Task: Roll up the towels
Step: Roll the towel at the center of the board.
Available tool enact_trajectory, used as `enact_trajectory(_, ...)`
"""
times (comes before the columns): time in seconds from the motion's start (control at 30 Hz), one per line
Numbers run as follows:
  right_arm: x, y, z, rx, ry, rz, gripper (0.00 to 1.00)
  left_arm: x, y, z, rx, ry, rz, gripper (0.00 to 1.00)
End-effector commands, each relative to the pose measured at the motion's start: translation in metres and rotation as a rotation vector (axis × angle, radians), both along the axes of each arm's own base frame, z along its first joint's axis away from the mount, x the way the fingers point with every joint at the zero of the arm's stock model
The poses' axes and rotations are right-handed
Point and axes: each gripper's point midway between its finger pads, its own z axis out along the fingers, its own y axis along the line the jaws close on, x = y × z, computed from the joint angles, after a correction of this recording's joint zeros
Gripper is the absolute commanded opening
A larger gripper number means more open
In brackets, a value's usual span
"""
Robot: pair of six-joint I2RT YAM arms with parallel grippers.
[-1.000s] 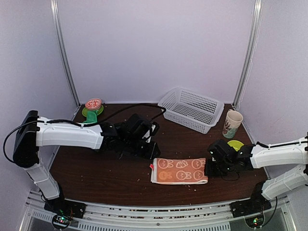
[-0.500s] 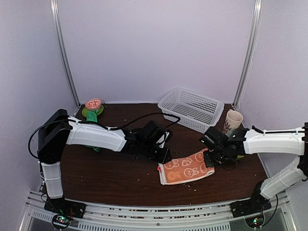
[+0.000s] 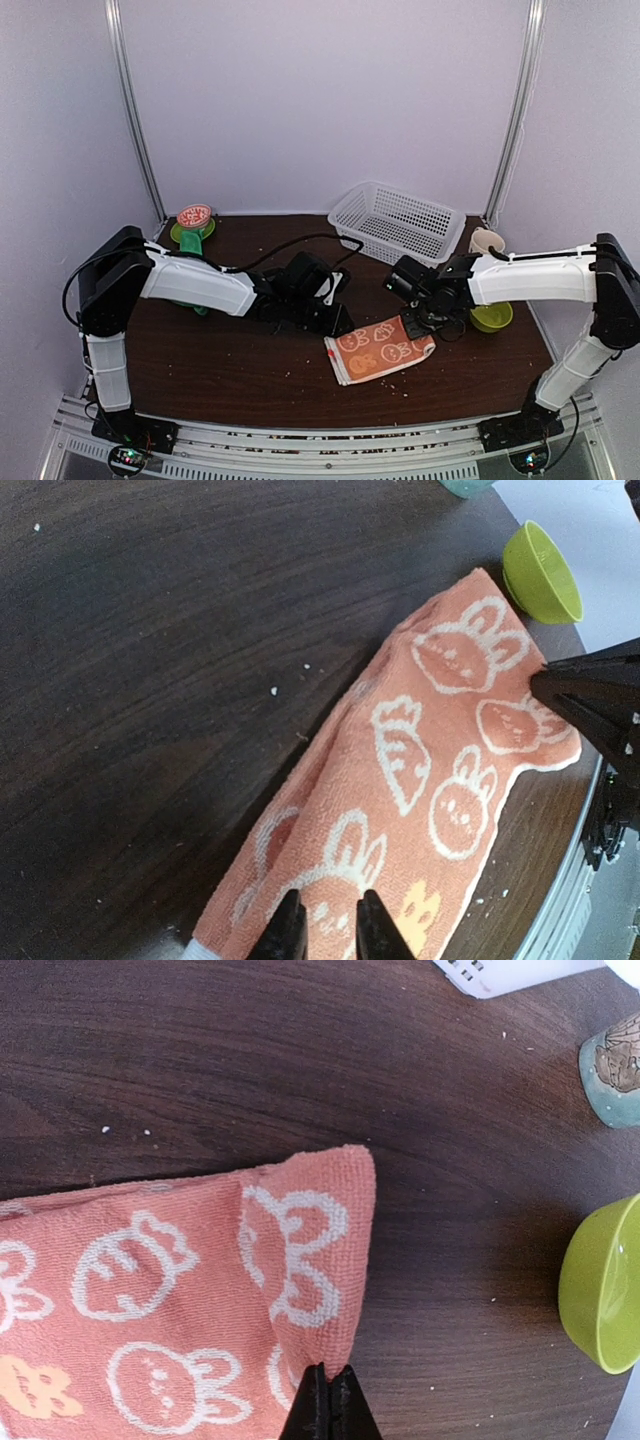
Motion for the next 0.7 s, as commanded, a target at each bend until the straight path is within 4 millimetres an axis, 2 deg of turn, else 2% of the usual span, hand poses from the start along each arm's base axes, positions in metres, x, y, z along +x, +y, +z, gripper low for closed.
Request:
enact_trajectory(0.0, 0.002, 0.021, 0.004, 0.022, -0.030, 0.011, 0.00, 0.000, -0.009, 0.005, -0.074, 0.012, -0.008, 0.19)
enact_trajectory(0.23, -0.005, 0.038, -0.013, 0.042, 0.000, 0.035, 0.00, -0.005, -0.005, -0.001, -0.072, 0.033, -0.004, 0.19)
enact_trajectory(0.67, -0.019, 0.059, -0.044, 0.164, 0.065, 0.053, 0.00, -0.006, -0.009, 0.013, -0.119, 0.045, 0.000, 0.19)
